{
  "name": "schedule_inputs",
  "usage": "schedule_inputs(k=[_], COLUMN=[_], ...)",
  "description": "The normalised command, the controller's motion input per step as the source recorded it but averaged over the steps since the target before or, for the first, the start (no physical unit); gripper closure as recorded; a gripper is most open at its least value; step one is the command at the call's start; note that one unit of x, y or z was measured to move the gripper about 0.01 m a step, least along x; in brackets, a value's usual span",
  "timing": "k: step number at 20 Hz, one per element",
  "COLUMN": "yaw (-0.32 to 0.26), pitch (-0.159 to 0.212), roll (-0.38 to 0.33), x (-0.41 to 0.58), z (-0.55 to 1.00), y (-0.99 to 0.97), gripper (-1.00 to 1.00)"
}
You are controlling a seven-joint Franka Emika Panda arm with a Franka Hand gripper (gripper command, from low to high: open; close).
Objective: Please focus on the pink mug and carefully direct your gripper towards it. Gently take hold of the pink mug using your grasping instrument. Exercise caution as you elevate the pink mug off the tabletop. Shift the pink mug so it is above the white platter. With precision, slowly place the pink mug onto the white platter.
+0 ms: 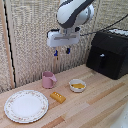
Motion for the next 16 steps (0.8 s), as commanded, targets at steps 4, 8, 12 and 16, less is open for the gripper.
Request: schedule_inputs(k=[4, 8, 12, 16], yaw=[-0.013, -0.005, -0.001, 0.000], pitch=[0.061, 0.082, 0.070, 0.086], roll=[0.000, 0.000, 0.000, -0.007], x=[0.568, 0.603, 0.553, 0.381], z=[-0.13, -0.17, -0.17, -0.26], y=[0.07, 0.09, 0.06, 0.04], gripper=[-1.00, -1.00, -1.00, -1.00])
